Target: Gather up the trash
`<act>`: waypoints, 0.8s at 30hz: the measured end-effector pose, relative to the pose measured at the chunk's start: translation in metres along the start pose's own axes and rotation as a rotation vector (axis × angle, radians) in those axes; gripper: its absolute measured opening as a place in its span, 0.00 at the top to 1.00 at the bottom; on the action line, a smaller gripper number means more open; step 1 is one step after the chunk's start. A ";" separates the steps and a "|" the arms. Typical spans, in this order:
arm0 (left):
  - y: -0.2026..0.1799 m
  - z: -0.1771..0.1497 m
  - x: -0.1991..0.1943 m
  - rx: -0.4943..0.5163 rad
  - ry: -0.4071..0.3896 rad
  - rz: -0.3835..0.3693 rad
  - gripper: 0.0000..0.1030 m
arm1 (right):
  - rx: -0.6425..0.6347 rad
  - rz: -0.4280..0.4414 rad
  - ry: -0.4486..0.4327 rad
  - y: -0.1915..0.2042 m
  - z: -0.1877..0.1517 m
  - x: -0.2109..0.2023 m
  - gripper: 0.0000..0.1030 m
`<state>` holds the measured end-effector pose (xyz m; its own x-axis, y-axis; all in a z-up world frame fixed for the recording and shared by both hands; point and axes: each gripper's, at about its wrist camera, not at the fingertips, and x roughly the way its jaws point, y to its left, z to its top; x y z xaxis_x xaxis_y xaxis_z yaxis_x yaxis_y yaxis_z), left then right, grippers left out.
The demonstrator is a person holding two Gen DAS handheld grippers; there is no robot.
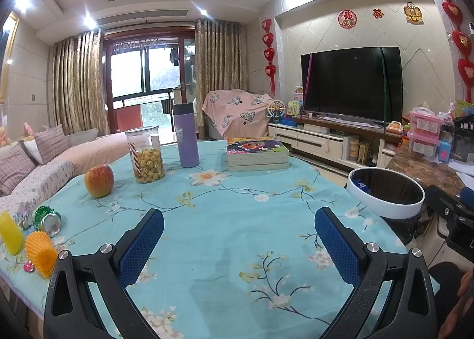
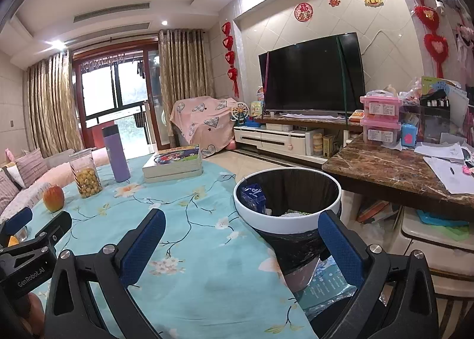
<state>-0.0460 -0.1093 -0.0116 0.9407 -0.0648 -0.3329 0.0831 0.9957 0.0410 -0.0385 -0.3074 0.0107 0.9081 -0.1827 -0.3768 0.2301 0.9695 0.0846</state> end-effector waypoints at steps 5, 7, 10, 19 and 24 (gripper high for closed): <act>0.000 0.000 0.001 0.000 0.000 -0.001 0.00 | -0.002 0.003 0.001 0.000 0.000 0.000 0.00; 0.000 0.000 0.001 0.001 0.000 0.000 0.00 | -0.001 0.003 0.001 0.001 0.000 0.000 0.00; 0.000 0.000 0.000 0.000 0.000 0.000 0.00 | -0.001 0.003 0.000 0.001 0.000 0.000 0.00; 0.001 0.000 0.001 0.000 0.000 -0.001 0.00 | 0.000 0.005 0.001 0.001 0.000 0.000 0.00; 0.001 -0.001 0.001 0.002 0.000 -0.002 0.00 | 0.001 0.006 0.001 0.002 0.000 -0.001 0.00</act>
<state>-0.0452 -0.1082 -0.0129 0.9406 -0.0670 -0.3329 0.0857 0.9954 0.0418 -0.0386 -0.3051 0.0110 0.9090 -0.1764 -0.3777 0.2249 0.9704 0.0881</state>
